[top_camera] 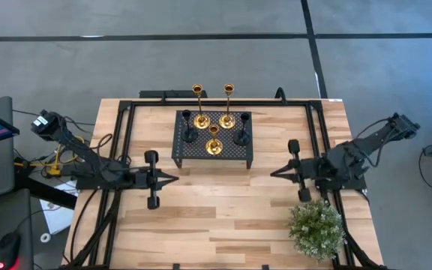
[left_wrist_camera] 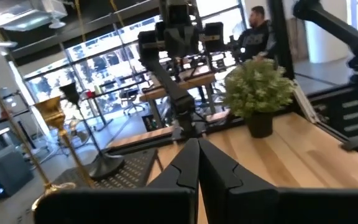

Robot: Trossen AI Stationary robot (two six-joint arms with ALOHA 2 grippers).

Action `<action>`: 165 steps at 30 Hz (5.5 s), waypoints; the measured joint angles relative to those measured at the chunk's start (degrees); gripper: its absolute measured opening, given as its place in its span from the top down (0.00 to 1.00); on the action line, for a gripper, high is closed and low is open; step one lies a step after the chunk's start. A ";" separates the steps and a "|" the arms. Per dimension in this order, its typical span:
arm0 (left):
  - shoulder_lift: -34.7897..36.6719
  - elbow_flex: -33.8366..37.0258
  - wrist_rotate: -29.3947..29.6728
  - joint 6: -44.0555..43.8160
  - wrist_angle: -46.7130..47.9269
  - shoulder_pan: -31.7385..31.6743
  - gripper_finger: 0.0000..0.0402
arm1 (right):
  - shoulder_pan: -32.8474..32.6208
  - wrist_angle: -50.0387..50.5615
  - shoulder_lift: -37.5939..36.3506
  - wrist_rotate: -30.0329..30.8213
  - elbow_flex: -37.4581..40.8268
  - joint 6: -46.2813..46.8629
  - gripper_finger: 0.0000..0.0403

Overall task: Pick & Place candle stick holders
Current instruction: Return to Home Position

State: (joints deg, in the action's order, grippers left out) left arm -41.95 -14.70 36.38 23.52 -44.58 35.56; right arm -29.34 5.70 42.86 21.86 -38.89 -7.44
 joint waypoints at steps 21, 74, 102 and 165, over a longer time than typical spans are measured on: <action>-0.15 0.00 -6.47 -3.08 2.74 -5.32 0.99 | 5.14 -0.93 -24.81 -8.56 11.63 1.09 1.00; -0.15 0.00 -6.47 -4.52 2.83 -5.32 0.99 | 5.00 6.70 -42.69 -17.58 22.19 4.39 1.00; -0.14 0.00 -6.57 -5.85 3.15 -5.32 0.99 | 5.00 -8.29 -42.73 -23.43 38.45 7.24 1.00; 41.09 6.87 -32.98 -16.10 43.03 -22.87 0.99 | 5.02 -10.01 -42.71 -21.63 38.60 8.36 1.00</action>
State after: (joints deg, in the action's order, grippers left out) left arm -0.86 -7.83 3.40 7.43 -1.56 12.69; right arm -24.32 -4.32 0.14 0.23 -0.30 0.93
